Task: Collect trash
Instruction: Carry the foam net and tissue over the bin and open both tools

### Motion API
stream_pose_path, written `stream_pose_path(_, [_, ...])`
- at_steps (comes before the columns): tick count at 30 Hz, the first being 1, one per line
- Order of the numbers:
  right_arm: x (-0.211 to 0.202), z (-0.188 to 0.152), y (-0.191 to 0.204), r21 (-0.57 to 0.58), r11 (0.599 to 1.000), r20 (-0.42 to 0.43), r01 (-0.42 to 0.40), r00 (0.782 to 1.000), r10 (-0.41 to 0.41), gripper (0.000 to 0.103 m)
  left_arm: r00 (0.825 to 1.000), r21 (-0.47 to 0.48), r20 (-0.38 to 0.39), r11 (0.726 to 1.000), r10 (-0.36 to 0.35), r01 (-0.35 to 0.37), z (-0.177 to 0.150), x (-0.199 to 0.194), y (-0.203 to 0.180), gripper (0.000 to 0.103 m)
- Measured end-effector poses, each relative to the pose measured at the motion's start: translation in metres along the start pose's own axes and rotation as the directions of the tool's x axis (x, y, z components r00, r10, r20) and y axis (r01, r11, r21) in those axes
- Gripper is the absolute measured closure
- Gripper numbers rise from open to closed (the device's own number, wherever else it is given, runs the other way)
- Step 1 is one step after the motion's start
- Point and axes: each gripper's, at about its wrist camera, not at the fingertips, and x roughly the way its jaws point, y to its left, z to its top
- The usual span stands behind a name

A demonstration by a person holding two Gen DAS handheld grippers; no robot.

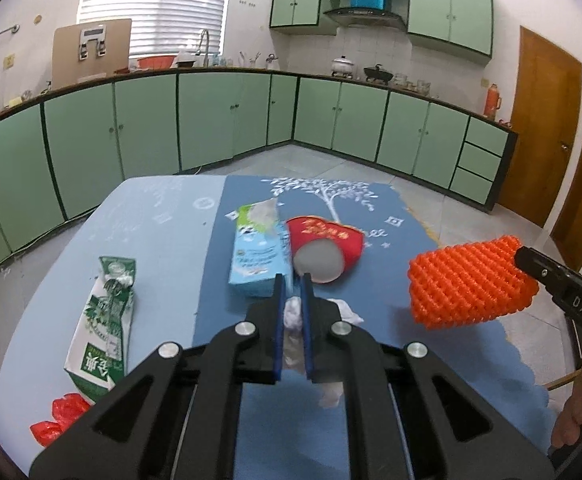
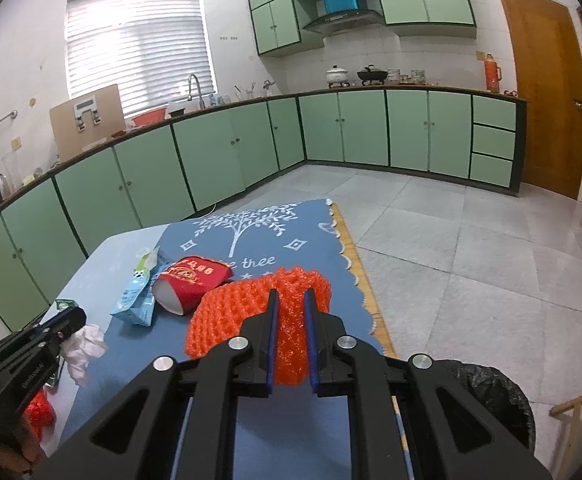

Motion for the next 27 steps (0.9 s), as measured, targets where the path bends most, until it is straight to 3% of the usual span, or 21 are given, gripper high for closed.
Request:
stream_pose_path(16, [-0.045,-0.006,-0.071,0.061,0.99,0.037,0.124,0.991,-0.126,0.091,0.989,0.091,0.004,0.985,-0.15,0.149,-0.001,0.003,-0.092,0.097])
stream_pose_path(27, [-0.08,-0.034,-0.146,0.14,0.954,0.012,0.263,0.963,-0.268,0.091,0.951,0.167,-0.038,0.937,-0.306,0.308,-0.021,0.003,-0.18,0.097])
